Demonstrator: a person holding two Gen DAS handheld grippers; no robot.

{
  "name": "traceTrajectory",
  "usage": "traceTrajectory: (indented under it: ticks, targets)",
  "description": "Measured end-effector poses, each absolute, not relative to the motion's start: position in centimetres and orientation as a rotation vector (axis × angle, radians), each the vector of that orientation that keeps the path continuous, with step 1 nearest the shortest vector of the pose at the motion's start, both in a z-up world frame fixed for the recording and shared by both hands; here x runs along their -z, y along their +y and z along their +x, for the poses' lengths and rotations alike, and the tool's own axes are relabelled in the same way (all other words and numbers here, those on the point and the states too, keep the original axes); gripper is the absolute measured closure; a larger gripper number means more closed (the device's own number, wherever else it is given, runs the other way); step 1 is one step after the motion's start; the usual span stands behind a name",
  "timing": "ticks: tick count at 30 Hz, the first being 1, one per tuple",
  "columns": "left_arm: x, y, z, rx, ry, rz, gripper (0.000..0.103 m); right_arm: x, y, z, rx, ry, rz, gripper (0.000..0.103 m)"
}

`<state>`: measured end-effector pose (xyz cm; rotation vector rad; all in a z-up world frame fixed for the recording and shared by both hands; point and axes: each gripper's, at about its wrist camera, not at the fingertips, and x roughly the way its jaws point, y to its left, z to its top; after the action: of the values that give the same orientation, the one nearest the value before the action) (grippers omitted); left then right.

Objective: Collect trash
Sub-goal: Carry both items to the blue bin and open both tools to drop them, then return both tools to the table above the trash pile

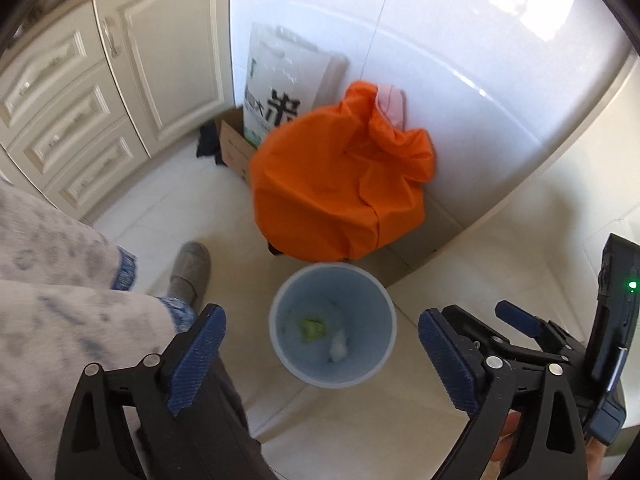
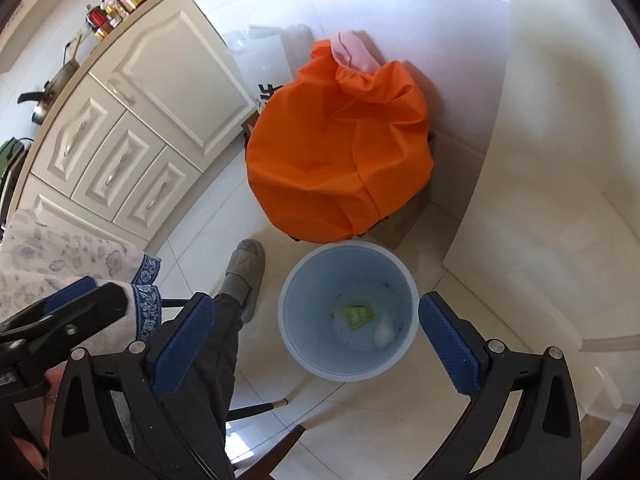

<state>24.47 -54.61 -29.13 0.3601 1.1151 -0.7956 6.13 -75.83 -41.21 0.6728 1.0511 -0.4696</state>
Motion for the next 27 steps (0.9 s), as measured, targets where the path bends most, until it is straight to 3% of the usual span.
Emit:
traceTrajectory:
  ticks: [15,27]
  targets:
    - [14.2,-39.3,19.5,0.743,0.829,0.166,0.001,27.6,-67.9,8.8,0.371,0.85,0.526,0.0]
    - [7.5,-21.3,15.2,0.589,0.613,0.001,0.001,16.6,-55.9,12.9,0.153,0.681,0.343,0.0]
